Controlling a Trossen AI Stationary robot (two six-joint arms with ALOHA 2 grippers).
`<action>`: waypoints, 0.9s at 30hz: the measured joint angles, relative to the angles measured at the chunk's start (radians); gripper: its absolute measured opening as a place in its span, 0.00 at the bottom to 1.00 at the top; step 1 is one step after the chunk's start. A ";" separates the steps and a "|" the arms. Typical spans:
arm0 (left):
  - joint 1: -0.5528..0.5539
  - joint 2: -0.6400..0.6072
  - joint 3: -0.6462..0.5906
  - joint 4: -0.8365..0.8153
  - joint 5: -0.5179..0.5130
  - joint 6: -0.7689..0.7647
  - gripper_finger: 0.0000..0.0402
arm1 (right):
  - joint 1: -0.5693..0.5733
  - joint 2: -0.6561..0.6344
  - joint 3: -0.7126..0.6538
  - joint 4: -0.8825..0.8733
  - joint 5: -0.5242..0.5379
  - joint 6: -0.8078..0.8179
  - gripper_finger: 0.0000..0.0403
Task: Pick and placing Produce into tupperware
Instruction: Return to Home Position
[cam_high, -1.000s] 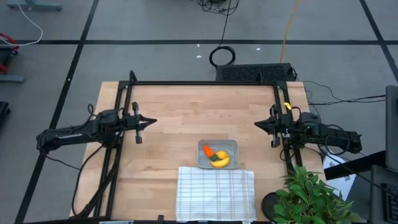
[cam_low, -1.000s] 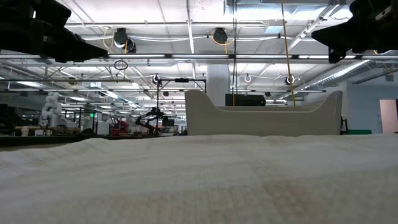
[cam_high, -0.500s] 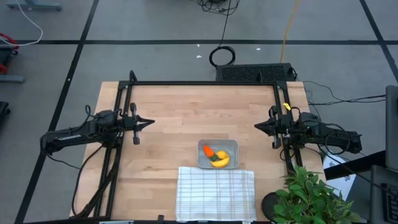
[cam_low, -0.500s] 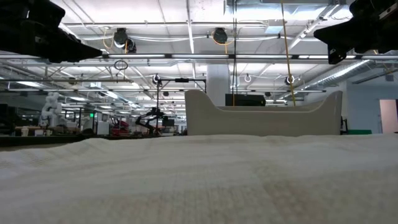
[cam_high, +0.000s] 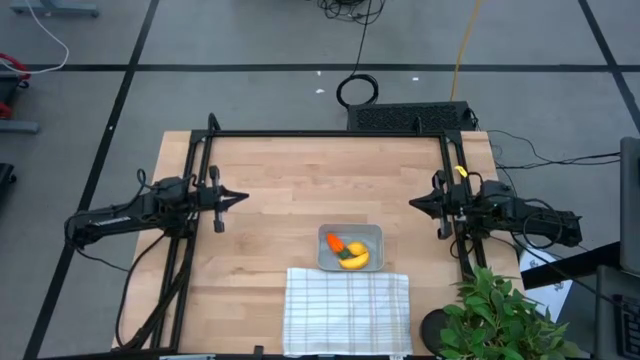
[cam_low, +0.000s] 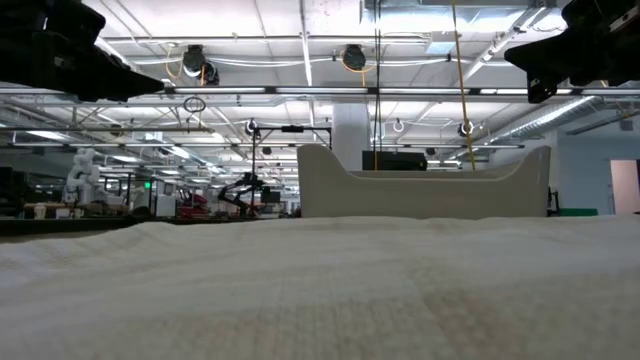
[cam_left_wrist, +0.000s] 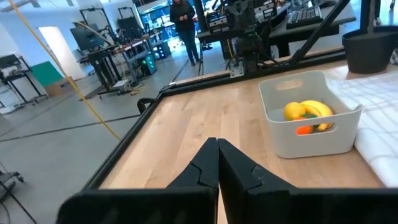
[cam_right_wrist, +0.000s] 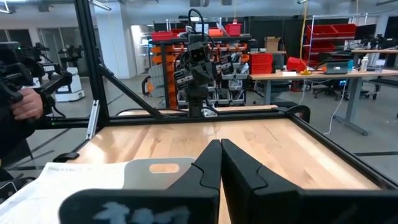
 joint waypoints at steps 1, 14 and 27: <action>0.000 0.000 0.000 0.000 0.005 -0.008 0.00 | 0.000 0.000 0.000 0.003 0.000 0.000 0.00; 0.000 0.001 0.000 0.018 0.141 -0.075 0.03 | 0.000 0.000 0.001 0.012 0.001 -0.042 0.00; 0.000 0.001 0.000 0.033 0.084 -0.106 0.04 | 0.000 0.000 0.001 0.002 0.001 -0.032 0.00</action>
